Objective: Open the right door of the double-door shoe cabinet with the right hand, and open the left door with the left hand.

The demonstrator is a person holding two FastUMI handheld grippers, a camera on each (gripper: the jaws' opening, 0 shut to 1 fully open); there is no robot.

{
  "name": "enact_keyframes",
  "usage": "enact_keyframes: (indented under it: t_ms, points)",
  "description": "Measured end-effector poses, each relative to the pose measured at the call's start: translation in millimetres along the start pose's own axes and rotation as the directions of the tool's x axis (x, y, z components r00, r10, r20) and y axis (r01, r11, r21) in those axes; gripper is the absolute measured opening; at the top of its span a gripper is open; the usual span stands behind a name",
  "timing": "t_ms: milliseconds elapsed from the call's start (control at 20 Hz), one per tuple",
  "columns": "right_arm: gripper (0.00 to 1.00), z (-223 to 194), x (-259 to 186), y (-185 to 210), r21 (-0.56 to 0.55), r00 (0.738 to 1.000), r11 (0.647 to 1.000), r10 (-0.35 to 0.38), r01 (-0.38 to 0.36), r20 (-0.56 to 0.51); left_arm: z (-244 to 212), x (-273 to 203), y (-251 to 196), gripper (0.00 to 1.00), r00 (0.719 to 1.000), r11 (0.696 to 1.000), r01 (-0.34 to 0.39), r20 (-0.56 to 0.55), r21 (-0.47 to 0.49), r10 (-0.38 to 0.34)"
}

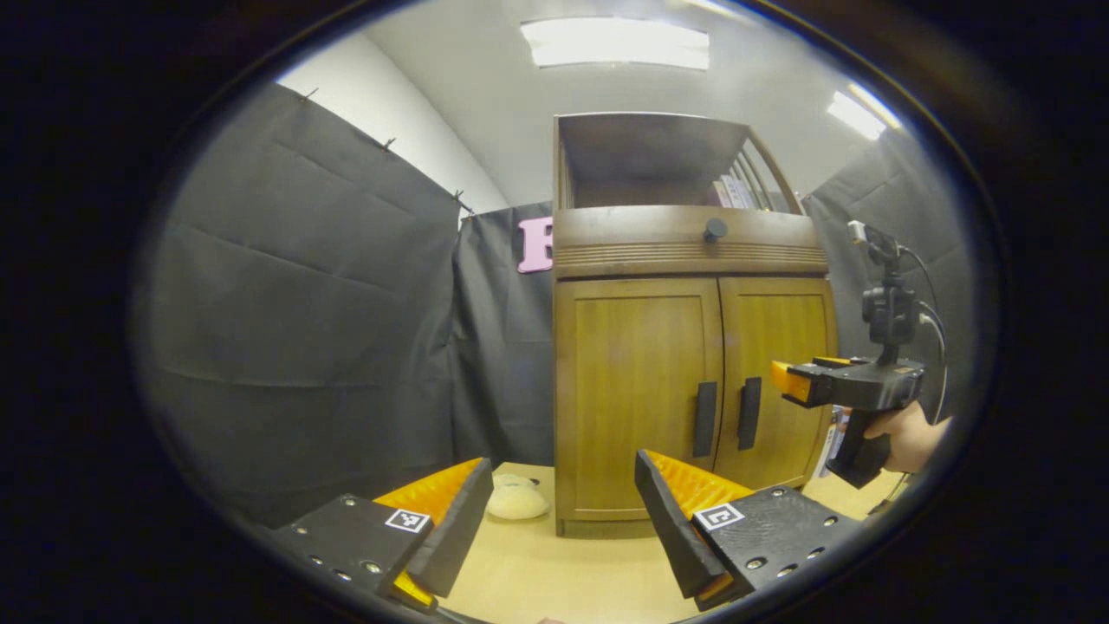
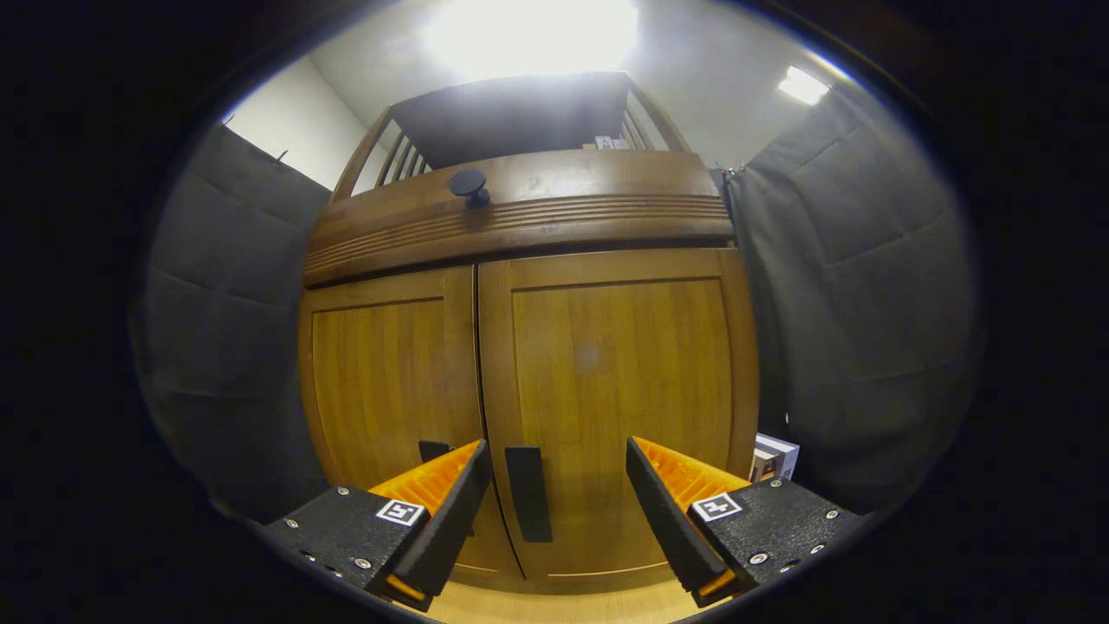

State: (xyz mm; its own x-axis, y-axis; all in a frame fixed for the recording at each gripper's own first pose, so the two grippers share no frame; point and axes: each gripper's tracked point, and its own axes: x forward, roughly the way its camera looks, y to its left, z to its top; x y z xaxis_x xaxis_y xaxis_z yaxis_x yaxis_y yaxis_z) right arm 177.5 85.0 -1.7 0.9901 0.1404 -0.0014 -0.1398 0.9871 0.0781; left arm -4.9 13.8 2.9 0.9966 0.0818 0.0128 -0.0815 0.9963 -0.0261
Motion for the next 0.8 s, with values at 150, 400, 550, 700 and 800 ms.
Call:
enact_keyframes:
  t_ms: [150,400,550,700,800]
  points:
    - [0.96,-13.9,19.1,4.0,0.012,0.999,1.0,0.019,-0.018,-0.029,0.4,0.2,-0.4,0.94,1.0,1.0,-0.029,-0.004,0.006,0.029]
    - [0.92,-44.8,43.4,10.2,-0.001,0.993,1.0,0.026,-0.026,-0.111,8.4,2.9,1.9,0.94,0.998,0.998,-0.067,-0.015,0.002,0.067]
    - [0.85,-62.9,57.3,11.9,-0.013,0.988,0.999,0.037,-0.039,-0.15,6.4,6.2,3.0,0.94,0.996,0.996,-0.089,-0.024,0.004,0.089]
    - [0.74,-71.5,63.9,12.4,-0.008,0.985,0.999,0.045,-0.047,-0.164,5.1,9.4,3.3,0.94,0.994,0.995,-0.104,-0.041,0.008,0.104]
    - [0.64,-75.2,65.7,14.0,0.01,0.985,0.999,0.042,-0.041,-0.17,3.7,11.3,5.6,0.94,0.992,0.993,-0.121,-0.044,0.005,0.122]
